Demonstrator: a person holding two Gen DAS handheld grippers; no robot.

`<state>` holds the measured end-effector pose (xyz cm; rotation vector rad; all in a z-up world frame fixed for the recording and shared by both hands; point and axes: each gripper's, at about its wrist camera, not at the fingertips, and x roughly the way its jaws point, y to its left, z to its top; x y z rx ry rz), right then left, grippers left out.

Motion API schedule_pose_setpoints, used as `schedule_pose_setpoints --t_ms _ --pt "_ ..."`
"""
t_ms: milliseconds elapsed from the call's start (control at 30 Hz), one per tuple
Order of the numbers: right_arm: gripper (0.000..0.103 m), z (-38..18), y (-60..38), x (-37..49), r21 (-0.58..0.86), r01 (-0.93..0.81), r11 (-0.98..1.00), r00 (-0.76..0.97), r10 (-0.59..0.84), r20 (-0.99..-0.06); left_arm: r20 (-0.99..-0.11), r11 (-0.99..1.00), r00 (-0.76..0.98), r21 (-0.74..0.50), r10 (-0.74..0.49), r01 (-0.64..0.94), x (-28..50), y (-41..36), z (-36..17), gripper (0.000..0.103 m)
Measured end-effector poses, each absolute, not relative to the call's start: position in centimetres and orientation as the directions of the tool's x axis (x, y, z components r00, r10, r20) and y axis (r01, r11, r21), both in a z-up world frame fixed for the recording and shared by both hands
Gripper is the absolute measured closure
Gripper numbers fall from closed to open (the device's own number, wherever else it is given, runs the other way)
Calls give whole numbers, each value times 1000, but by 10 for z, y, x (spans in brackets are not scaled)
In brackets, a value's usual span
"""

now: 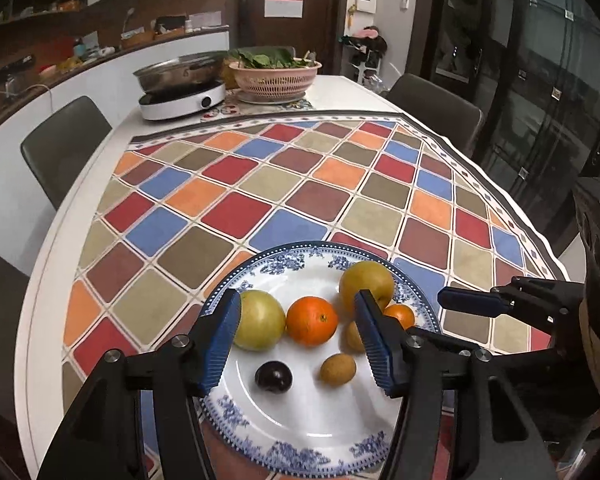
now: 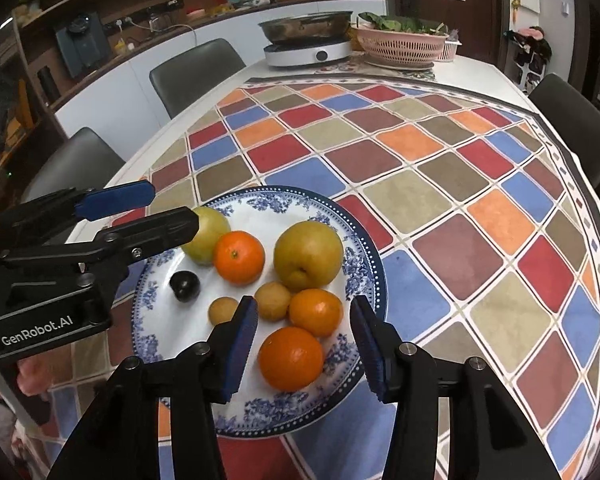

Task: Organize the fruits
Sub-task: 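Open both tools to release the oranges on the plate, then withdraw both tools toward the dark plum and last orange on the cloth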

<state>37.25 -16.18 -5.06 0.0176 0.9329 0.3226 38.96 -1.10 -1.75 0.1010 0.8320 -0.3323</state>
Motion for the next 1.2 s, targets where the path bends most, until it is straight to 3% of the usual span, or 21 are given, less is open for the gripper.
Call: schedule_pose_setpoints --t_ms 767,1200 --pt "54 19 -155 293 116 -270 956 676 274 -684 -646 969 735 -32 -206 244 298 13 44 40" --pt "54 29 -149 262 95 -234 968 694 235 -681 -647 987 748 -52 -151 155 256 34 50 32"
